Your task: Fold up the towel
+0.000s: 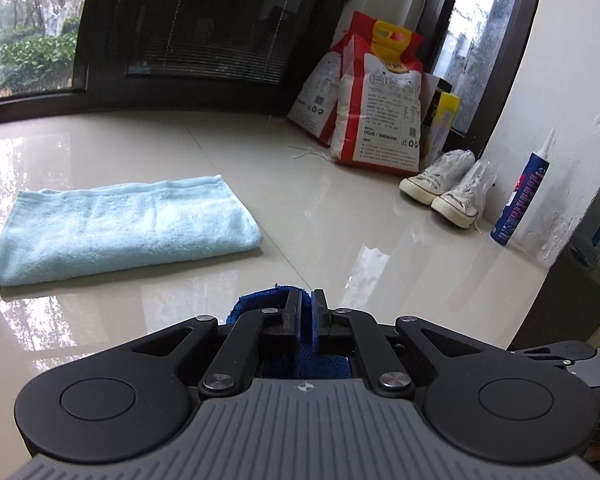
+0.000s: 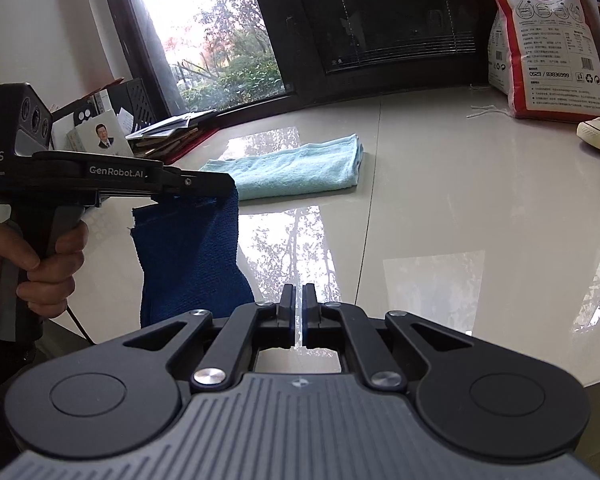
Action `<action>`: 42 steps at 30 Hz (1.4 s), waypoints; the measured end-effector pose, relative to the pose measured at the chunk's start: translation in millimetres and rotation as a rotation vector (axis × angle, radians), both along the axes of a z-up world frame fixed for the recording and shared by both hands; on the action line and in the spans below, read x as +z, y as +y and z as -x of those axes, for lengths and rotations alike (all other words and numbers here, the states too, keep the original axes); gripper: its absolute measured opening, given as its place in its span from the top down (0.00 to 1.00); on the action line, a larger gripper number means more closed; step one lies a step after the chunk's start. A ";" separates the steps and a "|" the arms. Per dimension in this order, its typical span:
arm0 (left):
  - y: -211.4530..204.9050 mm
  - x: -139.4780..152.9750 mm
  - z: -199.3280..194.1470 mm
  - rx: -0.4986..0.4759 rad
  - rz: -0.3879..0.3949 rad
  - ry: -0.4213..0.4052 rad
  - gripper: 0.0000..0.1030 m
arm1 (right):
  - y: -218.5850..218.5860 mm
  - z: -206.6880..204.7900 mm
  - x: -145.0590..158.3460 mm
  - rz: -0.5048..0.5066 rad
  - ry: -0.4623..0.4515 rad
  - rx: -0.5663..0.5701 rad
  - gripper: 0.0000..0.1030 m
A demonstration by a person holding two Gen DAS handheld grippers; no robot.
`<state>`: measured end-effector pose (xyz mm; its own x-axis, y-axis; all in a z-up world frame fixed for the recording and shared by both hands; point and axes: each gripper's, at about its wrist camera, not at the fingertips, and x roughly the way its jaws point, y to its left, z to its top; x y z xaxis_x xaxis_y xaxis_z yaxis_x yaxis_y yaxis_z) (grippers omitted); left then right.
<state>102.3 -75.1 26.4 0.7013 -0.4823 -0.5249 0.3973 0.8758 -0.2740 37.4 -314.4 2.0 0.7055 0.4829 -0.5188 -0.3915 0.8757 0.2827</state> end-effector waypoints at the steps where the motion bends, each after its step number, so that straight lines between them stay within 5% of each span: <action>1: 0.5 -0.9 -0.5 0.003 0.000 0.006 0.87 | 0.6 -0.2 -0.6 0.001 0.002 0.001 0.97; 3: 1.8 -0.9 -0.6 0.005 0.010 0.013 0.64 | 1.5 -0.9 -1.6 0.002 0.007 0.002 0.97; 9: 10.4 11.5 3.6 0.016 0.044 -0.007 0.56 | 3.8 -2.4 0.6 0.007 0.003 0.004 0.97; 25: 64.4 8.6 43.5 0.089 -0.056 -0.016 0.56 | 35.8 -16.7 15.0 0.026 -0.004 0.089 0.96; 32: 75.7 -5.8 62.3 0.105 -0.092 -0.002 0.56 | 65.5 -30.3 22.1 0.036 -0.006 0.156 0.81; 42: 83.7 -16.5 79.3 0.107 -0.108 0.001 0.56 | 120.5 -51.5 20.0 0.073 -0.007 0.247 0.81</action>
<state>23.0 8.6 9.9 0.7449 -0.3455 -0.5707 0.2999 0.9376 -0.1762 88.8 -193.9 22.1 0.5744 0.6023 -0.5543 -0.5976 0.7714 0.2188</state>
